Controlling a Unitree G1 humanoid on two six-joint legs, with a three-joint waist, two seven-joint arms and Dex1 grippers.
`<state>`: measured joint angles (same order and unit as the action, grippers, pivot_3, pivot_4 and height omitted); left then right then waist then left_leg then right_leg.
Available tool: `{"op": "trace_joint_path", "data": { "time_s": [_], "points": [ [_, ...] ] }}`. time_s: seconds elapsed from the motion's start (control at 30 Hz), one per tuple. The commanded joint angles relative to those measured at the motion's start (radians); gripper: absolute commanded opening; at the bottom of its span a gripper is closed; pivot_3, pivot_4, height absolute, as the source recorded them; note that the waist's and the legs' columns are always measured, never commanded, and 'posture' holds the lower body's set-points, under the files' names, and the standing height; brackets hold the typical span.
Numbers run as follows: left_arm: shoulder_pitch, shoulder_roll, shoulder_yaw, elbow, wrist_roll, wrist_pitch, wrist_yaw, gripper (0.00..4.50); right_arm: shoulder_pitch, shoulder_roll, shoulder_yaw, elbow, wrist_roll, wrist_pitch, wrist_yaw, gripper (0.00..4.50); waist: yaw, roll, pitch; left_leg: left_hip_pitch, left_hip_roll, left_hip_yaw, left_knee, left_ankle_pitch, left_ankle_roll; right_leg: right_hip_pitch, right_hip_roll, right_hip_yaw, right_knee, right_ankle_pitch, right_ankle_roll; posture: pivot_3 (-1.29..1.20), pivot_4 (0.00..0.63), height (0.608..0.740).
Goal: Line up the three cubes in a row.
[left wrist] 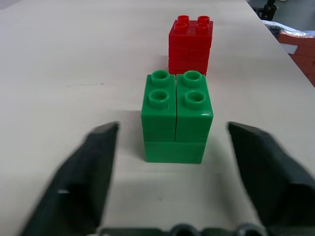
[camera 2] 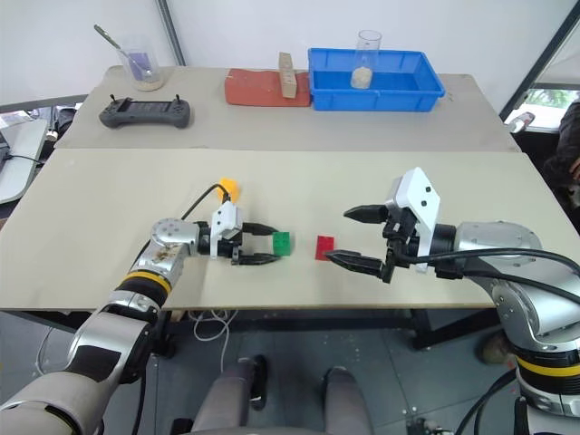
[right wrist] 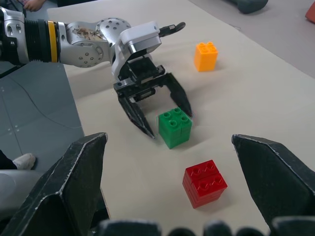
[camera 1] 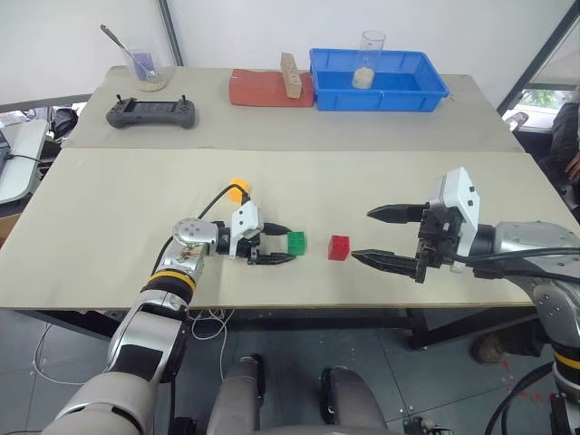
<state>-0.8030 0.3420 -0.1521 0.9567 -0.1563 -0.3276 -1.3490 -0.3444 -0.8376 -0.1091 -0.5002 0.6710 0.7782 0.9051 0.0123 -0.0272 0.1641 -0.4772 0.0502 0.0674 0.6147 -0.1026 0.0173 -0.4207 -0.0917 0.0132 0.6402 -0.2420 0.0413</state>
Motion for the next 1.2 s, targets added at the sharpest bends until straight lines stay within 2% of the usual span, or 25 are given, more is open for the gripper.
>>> {"op": "trace_joint_path", "data": {
  "time_s": [0.03, 0.1, 0.2, 0.37, 0.5, 0.6, 0.7, 0.87, 1.2],
  "points": [
    [0.011, 0.012, 0.028, -0.068, -0.011, 0.004, 0.001, 4.48, -0.004, -0.004, -0.011, -0.012, 0.004, -0.022, 0.002, 4.5, 0.0, 0.0, 0.0, 0.0, 0.0, 0.0, 0.0, 0.0, 0.0, 0.0, 0.0, 0.0, 0.0, 0.0, 0.0, 0.0, 0.15, 0.74],
    [0.041, 0.028, 0.044, -0.12, -0.024, 0.03, 0.013, 4.48, -0.008, -0.001, -0.005, -0.008, 0.002, -0.027, 0.001, 4.5, 0.0, 0.0, 0.0, 0.0, 0.0, 0.0, 0.0, 0.0, 0.0, 0.0, 0.0, 0.0, 0.0, 0.0, 0.0, 0.0, 0.15, 0.74],
    [0.155, 0.062, 0.107, -0.329, -0.084, 0.159, 0.089, 4.48, -0.028, 0.008, 0.008, -0.012, -0.002, -0.027, -0.013, 4.5, -0.009, 0.0, 0.0, 0.0, 0.001, 0.0, 0.0, 0.0, 0.0, 0.0, 0.0, 0.001, 0.0, 0.0, 0.0, 0.0, 0.15, 0.74],
    [0.338, 0.022, 0.222, -0.688, -0.125, 0.355, 0.414, 4.48, -0.096, 0.047, 0.023, -0.028, 0.029, 0.012, -0.066, 4.5, -0.015, 0.0, 0.0, 0.0, 0.001, -0.001, 0.0, 0.0, 0.0, 0.0, 0.001, 0.0, 0.002, 0.0, 0.0, 0.0, 0.15, 0.74],
    [0.415, -0.051, 0.279, -0.79, -0.045, 0.372, 0.714, 4.48, -0.128, 0.077, 0.047, -0.033, 0.03, 0.03, -0.096, 4.5, -0.001, 0.0, 0.0, 0.001, 0.001, -0.001, 0.001, 0.0, 0.0, 0.001, 0.0, 0.0, 0.002, 0.0, 0.0, 0.0, 0.15, 0.74],
    [0.423, -0.086, 0.312, -0.767, 0.016, 0.355, 0.9, 4.48, -0.138, 0.083, 0.071, -0.034, 0.018, 0.028, -0.099, 4.5, 0.002, 0.0, 0.0, 0.0, 0.0, -0.001, 0.001, 0.0, 0.0, 0.001, 0.0, 0.0, 0.002, 0.001, 0.001, 0.0, 0.15, 0.74],
    [0.396, -0.1, 0.331, -0.692, 0.037, 0.342, 0.996, 4.48, -0.15, 0.086, 0.087, -0.024, 0.01, 0.023, -0.1, 4.5, 0.001, 0.0, 0.0, 0.0, 0.0, -0.001, 0.001, 0.0, 0.0, 0.001, 0.0, 0.0, 0.001, 0.001, 0.001, 0.0, 0.15, 0.74],
    [0.286, -0.097, 0.287, -0.495, 0.065, 0.267, 0.987, 4.48, -0.154, 0.088, 0.093, -0.007, 0.0, 0.011, -0.099, 4.5, 0.006, 0.0, 0.0, 0.0, 0.0, 0.0, 0.001, 0.0, 0.0, 0.001, 0.0, 0.0, 0.001, 0.001, 0.001, 0.0, 0.15, 0.74],
    [0.03, -0.101, 0.282, -0.094, 0.071, 0.154, 0.997, 4.48, -0.126, 0.077, 0.071, -0.023, -0.001, 0.014, -0.1, 4.5, 0.001, 0.0, 0.0, 0.0, 0.0, 0.0, 0.001, 0.0, 0.0, 0.001, 0.0, 0.0, 0.001, 0.001, 0.001, 0.0, 0.15, 0.74]
  ]
}}
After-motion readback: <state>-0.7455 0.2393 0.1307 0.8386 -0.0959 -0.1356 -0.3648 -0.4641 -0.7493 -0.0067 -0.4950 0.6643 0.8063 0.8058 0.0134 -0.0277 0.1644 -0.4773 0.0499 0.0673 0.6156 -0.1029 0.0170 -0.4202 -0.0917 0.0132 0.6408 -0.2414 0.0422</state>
